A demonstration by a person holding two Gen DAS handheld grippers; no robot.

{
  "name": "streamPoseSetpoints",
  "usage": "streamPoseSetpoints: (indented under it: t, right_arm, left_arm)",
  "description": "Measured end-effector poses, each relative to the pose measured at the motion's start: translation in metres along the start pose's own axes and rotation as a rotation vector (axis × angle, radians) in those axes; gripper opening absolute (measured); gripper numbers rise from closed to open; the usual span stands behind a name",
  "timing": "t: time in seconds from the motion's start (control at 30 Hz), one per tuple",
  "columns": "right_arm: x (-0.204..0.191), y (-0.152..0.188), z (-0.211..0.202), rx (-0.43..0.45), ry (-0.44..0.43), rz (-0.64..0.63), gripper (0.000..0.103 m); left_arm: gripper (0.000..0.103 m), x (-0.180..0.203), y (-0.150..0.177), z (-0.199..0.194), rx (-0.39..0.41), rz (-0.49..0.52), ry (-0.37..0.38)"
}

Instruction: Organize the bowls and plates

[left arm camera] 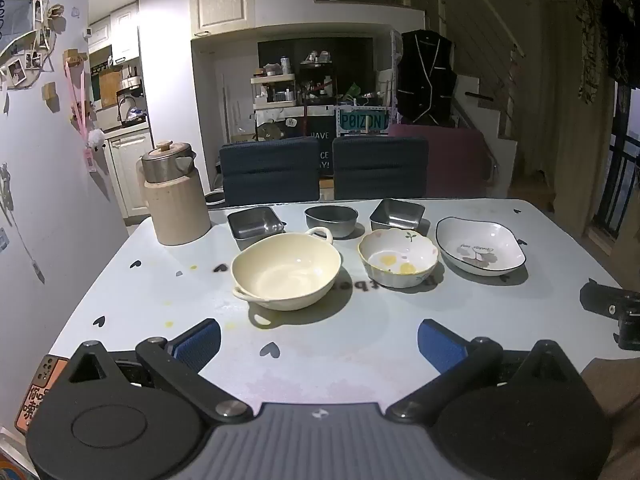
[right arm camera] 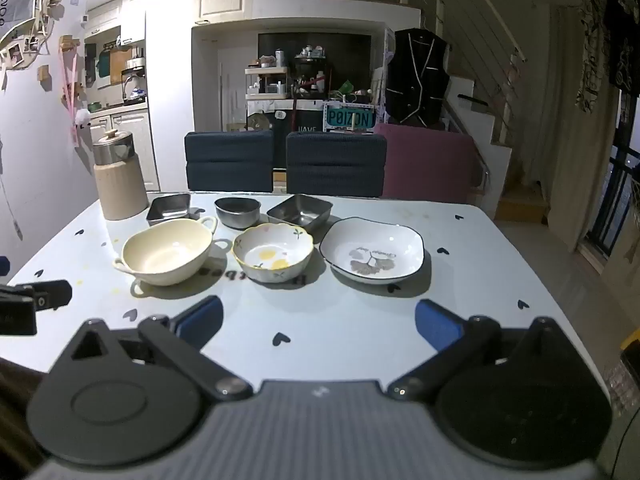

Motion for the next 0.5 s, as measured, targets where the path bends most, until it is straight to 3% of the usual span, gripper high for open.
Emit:
streamPoseSetpoints:
  t: [0.5]
  right_arm:
    - [-0.0002,0.0003,0.0004,-0.004,0.003,-0.003,0.103]
  left_arm:
    - [0.103,0.0004,-0.0009,0.0005,0.005,-0.002,0.000]
Point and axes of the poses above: each gripper's, at about its wrist camera, not at the fingertips, and z roughly the way its jaws point, x to its right, y to its underside, the point moved 10 cm from there along z, roughly the way its jaws point, and after that the axes turned 9 degrees about -y, right-handed, at the moved point
